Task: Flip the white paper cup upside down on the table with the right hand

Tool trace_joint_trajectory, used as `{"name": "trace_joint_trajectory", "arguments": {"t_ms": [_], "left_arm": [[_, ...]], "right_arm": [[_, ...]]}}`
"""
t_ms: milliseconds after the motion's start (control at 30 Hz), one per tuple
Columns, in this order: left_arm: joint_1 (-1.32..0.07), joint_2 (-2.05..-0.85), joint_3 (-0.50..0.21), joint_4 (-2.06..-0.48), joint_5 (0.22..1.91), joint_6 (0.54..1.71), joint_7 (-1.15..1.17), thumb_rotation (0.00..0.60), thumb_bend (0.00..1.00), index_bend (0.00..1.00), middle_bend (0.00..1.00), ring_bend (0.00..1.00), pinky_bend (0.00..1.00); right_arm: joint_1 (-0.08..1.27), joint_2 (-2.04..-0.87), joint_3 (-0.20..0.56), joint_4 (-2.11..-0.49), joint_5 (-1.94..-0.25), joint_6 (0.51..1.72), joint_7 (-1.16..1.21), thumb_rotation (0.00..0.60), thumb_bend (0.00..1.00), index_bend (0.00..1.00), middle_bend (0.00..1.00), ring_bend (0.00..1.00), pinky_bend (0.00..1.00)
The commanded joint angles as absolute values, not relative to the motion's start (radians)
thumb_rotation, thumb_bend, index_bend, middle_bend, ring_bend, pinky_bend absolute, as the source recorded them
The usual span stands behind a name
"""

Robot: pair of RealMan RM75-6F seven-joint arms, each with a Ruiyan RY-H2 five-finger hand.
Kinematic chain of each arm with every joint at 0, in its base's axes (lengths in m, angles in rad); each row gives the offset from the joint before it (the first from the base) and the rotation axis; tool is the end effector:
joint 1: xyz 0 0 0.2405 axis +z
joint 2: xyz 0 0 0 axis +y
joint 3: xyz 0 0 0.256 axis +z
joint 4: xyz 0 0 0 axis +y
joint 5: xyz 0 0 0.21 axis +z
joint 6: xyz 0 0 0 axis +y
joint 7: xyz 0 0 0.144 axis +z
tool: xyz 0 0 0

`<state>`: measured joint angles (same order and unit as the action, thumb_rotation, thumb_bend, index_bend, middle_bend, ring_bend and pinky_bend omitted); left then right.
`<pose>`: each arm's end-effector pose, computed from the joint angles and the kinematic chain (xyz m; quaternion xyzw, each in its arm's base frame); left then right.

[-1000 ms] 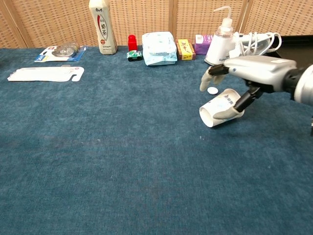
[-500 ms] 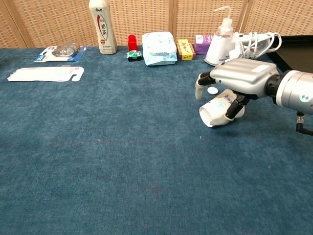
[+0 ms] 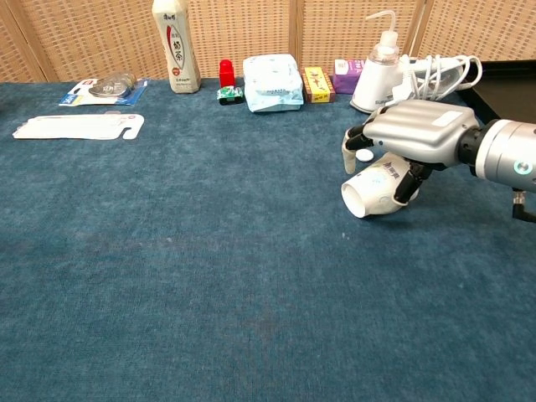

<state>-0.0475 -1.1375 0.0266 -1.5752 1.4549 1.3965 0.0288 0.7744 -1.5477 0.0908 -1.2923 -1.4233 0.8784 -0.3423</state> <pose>-0.3397 0.1509 0.1378 -0.6104 -0.4408 -0.3059 0.5826 -0.1635 -0.3490 -0.0259 0.8430 -0.2039 0.3058 0.3927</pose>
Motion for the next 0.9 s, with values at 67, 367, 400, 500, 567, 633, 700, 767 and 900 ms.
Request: {"name": "trace_joint_trajectory", "arguments": {"t_ms": [67, 367, 400, 500, 567, 633, 700, 767, 900], "left_arm": [[-0.045, -1.137, 0.028, -1.576, 1.454, 1.398, 0.028, 0.569, 0.23, 0.37, 0.38, 0.25, 0.28], [-0.041, -1.134, 0.027, -1.573, 1.453, 1.401, 0.02, 0.572, 0.23, 0.37, 0.38, 0.25, 0.28], [-0.041, -1.134, 0.027, -1.573, 1.453, 1.401, 0.02, 0.572, 0.23, 0.37, 0.38, 0.25, 0.28], [-0.041, -1.133, 0.028, -1.573, 1.452, 1.4, 0.018, 0.572, 0.23, 0.37, 0.38, 0.25, 0.28], [-0.041, -1.134, 0.028, -1.573, 1.452, 1.398, 0.019, 0.569, 0.23, 0.37, 0.38, 0.25, 0.28], [-0.042, -1.133, 0.028, -1.574, 1.453, 1.397, 0.02, 0.571, 0.23, 0.37, 0.38, 0.25, 0.28], [-0.042, -1.133, 0.027, -1.576, 1.454, 1.398, 0.021, 0.57, 0.23, 0.37, 0.38, 0.25, 0.28], [-0.043, -1.132, 0.026, -1.578, 1.455, 1.4, 0.023, 0.57, 0.23, 0.37, 0.38, 0.25, 0.28], [-0.042, -1.129, 0.026, -1.584, 1.456, 1.402, 0.026, 0.566, 0.23, 0.37, 0.38, 0.25, 0.28]], "right_arm": [[0.786, -1.558, 0.083, -1.268, -1.441, 0.874, -0.334, 0.411, 0.25, 0.38, 0.25, 0.27, 0.12], [0.781, -1.597, 0.093, -1.23, -1.439, 0.907, -0.302, 0.507, 0.25, 0.49, 0.28, 0.31, 0.14], [0.779, -1.598, 0.099, -1.233, -1.431, 0.909, -0.291, 0.509, 0.25, 0.5, 0.28, 0.32, 0.14], [0.77, -1.592, 0.125, -1.256, -1.394, 0.913, -0.237, 0.504, 0.25, 0.5, 0.29, 0.32, 0.15], [0.762, -1.583, 0.153, -1.285, -1.351, 0.902, -0.171, 0.498, 0.25, 0.5, 0.29, 0.32, 0.15], [0.758, -1.57, 0.183, -1.308, -1.304, 0.884, -0.103, 0.499, 0.25, 0.5, 0.29, 0.32, 0.15], [0.757, -1.561, 0.208, -1.322, -1.265, 0.863, -0.044, 0.504, 0.25, 0.5, 0.29, 0.32, 0.14], [0.756, -1.553, 0.243, -1.337, -1.208, 0.827, 0.042, 0.502, 0.25, 0.51, 0.29, 0.32, 0.14], [0.76, -1.547, 0.304, -1.337, -1.122, 0.755, 0.198, 0.502, 0.24, 0.5, 0.29, 0.32, 0.14]]}}
